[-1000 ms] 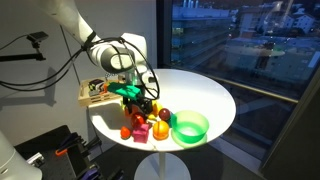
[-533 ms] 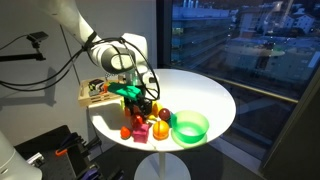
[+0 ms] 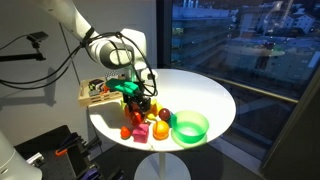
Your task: Put the toy apple on the tray
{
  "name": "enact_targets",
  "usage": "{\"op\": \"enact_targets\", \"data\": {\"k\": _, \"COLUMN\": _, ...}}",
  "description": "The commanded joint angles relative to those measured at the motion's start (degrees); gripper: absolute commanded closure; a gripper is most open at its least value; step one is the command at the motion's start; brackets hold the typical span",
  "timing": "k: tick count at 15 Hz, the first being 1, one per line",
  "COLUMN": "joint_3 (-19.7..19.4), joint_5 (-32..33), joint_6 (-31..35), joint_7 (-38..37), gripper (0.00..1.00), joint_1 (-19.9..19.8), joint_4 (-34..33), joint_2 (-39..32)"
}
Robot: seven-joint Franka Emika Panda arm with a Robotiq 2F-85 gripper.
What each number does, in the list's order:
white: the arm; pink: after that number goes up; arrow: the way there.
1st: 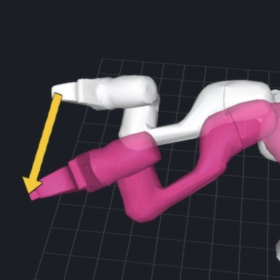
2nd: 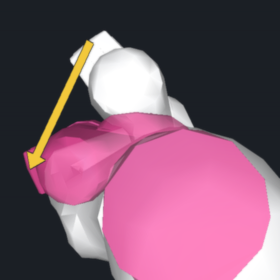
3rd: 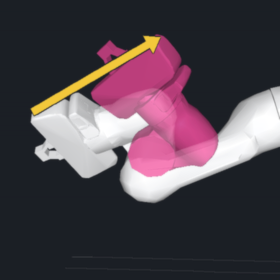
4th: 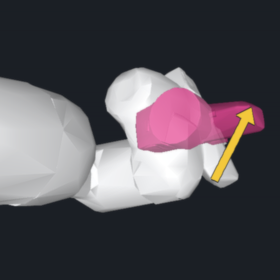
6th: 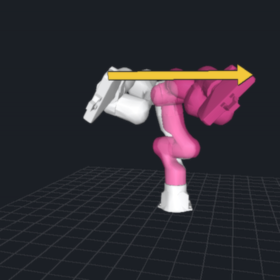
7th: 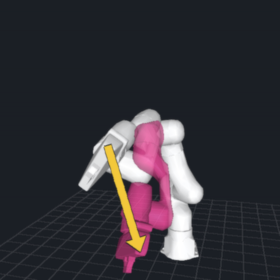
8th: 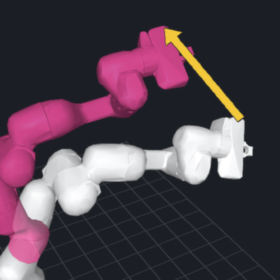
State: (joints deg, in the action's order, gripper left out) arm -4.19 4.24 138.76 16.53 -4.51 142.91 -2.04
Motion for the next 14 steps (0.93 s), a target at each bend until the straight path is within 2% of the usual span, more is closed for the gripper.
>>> {"op": "enact_targets", "data": {"k": 1, "joint_3": 1.1, "joint_5": -2.5, "joint_6": -3.5, "joint_7": -2.1, "gripper": 0.50, "joint_1": 1.1, "joint_4": 0.1, "joint_2": 4.3}}
{"op": "enact_targets", "data": {"k": 7, "joint_3": 2.9, "joint_5": -4.4, "joint_6": -6.0, "joint_7": -5.7, "gripper": 0.50, "joint_1": 3.6, "joint_4": -0.4, "joint_2": 8.0}}
{"op": "enact_targets", "data": {"k": 14, "joint_3": 5.8, "joint_5": -5.3, "joint_6": -6.4, "joint_7": -12.8, "gripper": 0.50, "joint_1": 6.9, "joint_4": -3.9, "joint_2": 6.7}}
